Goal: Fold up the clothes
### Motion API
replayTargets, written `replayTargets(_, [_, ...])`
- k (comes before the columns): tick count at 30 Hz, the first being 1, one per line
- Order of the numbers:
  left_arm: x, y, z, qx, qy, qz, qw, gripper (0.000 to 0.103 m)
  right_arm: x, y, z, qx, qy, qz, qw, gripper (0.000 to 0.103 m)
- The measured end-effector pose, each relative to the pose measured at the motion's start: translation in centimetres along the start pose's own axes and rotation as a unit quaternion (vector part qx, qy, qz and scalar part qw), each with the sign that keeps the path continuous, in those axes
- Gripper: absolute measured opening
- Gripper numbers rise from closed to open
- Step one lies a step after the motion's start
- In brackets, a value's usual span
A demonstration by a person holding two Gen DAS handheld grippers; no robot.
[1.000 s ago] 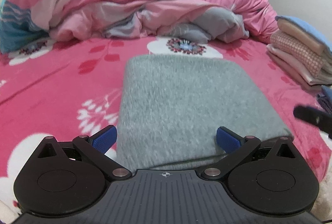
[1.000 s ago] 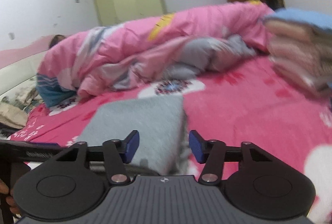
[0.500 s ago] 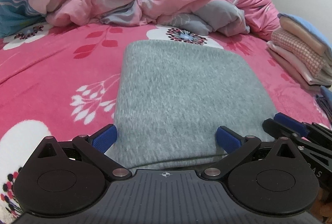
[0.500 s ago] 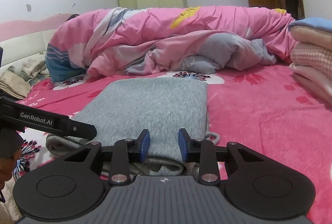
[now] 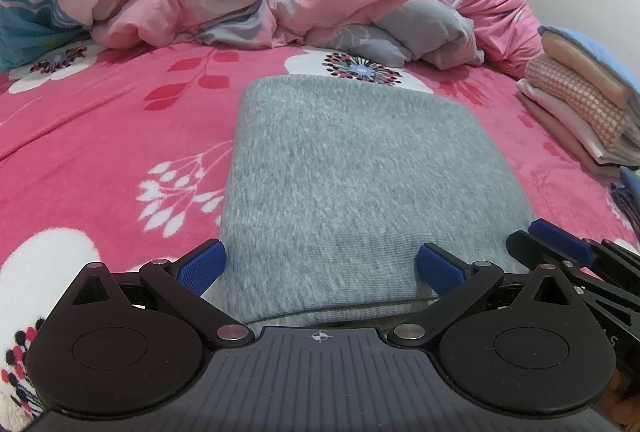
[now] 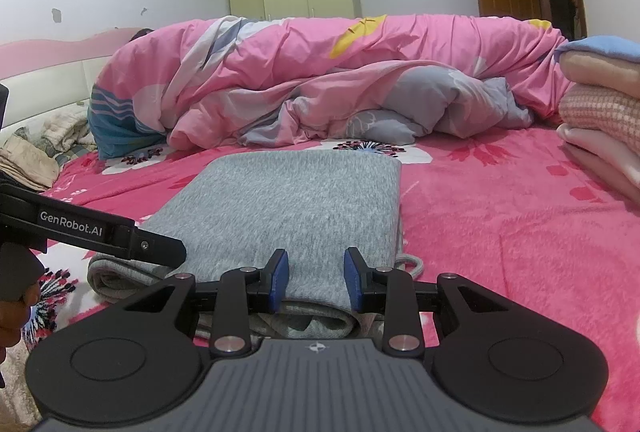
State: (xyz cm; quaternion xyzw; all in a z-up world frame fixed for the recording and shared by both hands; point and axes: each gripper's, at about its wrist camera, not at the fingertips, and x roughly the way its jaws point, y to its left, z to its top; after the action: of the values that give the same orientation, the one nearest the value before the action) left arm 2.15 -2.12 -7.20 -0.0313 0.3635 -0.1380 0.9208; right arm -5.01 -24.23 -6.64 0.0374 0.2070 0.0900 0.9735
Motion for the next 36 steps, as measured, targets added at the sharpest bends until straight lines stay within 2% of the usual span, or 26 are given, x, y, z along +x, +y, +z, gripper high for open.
replayTargets(12, [-0.6,0.1,0.2,-0.002,-0.008,0.005,1.0000,0.103,0.0,0.0,0.0,0.001,0.002,0.000,1.000,0.032])
replayTargets(17, [-1.8,0.0,1.0,0.011,-0.044,0.012,0.9989,0.103,0.0,-0.1,0.0,0.002,0.001,0.001,1.000,0.032])
replayTargets(20, [-1.7,-0.5,1.8,0.019,-0.049,0.011,0.9986,0.100,0.0,-0.2,0.0,0.003,0.001,0.002,1.000,0.032])
replayTargets(23, [-1.4,-1.1,2.7,0.025,-0.048,0.005,0.9985,0.091,0.0,-0.3,0.0,0.004,0.001,0.004,1.000,0.032])
replayTargets(24, [-1.3,-1.3,3.0,0.027,-0.048,0.003,0.9985,0.080,0.0,-0.3,0.0,0.005,0.001,0.005,1.000,0.032])
replayTargets(25, [-1.1,-1.5,3.1,0.030,-0.044,0.002,0.9986,0.074,0.0,-0.4,0.0,0.005,0.001,0.005,1.000,0.032])
replayTargets(33, [1.2,-3.0,2.8,0.057,0.005,-0.008,0.9983,0.063,0.1,-0.3,0.1,0.003,0.002,0.004,1.000,0.032])
replayTargets(36, [1.9,-3.4,2.7,0.064,0.020,-0.012,0.9977,0.064,0.1,-0.3,0.0,0.002,0.003,0.003,1.000,0.032])
